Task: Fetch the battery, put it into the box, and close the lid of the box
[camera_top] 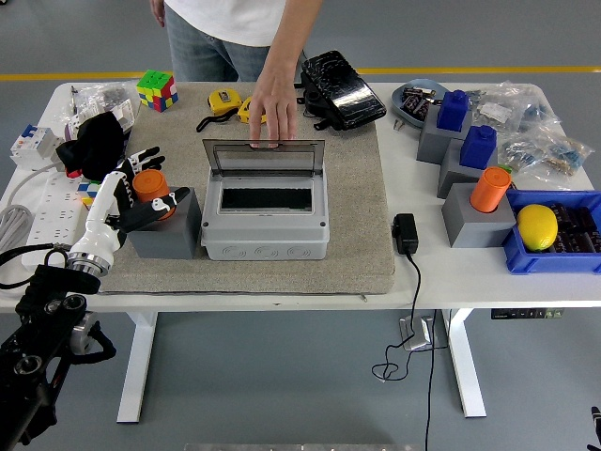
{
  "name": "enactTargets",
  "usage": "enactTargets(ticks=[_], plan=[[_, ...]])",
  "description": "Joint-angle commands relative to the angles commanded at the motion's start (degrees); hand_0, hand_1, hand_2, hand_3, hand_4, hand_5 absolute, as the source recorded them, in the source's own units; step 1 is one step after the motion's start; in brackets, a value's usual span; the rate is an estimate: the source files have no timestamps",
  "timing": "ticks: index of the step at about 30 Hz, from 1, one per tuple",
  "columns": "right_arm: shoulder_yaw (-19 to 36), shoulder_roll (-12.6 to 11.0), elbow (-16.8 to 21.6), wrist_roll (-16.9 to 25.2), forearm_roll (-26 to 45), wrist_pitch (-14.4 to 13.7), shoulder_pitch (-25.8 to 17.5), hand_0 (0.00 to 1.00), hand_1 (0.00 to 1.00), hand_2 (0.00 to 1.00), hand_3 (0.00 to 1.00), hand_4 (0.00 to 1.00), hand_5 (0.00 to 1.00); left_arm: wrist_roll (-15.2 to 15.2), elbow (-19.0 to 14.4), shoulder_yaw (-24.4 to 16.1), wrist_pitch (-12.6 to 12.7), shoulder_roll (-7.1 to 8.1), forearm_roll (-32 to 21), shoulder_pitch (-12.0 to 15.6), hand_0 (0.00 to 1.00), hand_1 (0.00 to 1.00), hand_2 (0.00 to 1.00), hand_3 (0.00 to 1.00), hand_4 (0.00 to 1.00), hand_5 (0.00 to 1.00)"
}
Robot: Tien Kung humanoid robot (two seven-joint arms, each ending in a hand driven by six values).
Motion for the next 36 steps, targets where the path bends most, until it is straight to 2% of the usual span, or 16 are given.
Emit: enactTargets(ticks=[5,6,29,30,35,36], plan=[[0.0,0.0,0.0,0.0,0.0,0.0,0.0,0.832,0.804,0.768,0.795,0.998,0.998,0.0,0.0,0.0,0.3,0.01,0.0,0.0,0.733,0.811,0.735,0.753,0.998,0.246],[0.0,0.0,0.0,0.0,0.0,0.0,0.0,0.832,0.805,0.768,0.795,0.998,0.998,0.0,0.0,0.0,0.3,0.01,0.0,0.0,0.721,0.788,0.667,0.688,0.998,0.264],[0.4,0.0,0.0,0.0,-0.3,-0.1,0.0,0.832,0.806,0.769,0.795,0.998,0.998,-0.2,0.1,0.3,0.5,-0.51,-0.6,0.1,0.672,0.761,0.677,0.697,0.998,0.25],[0.4,0.0,0.0,0.0,-0.4,-0.1,0.0,0.832,0.806,0.769,0.795,0.998,0.998,-0.2,0.1,0.3,0.5,-0.54,-0.7,0.0,0.641,0.732,0.671,0.694,0.998,0.238],[0.4,0.0,0.0,0.0,-0.4,-0.1,0.0,0.832,0.806,0.769,0.795,0.998,0.998,-0.2,0.1,0.4,0.9,-0.61,-0.7,0.0,0.641,0.732,0.671,0.694,0.998,0.238],[0.5,0.0,0.0,0.0,-0.4,-0.1,0.0,0.832,0.806,0.769,0.795,0.998,0.998,-0.2,0.1,0.4,1.1,-0.63,-0.7,0.0,0.599,0.693,0.657,0.68,0.998,0.21]])
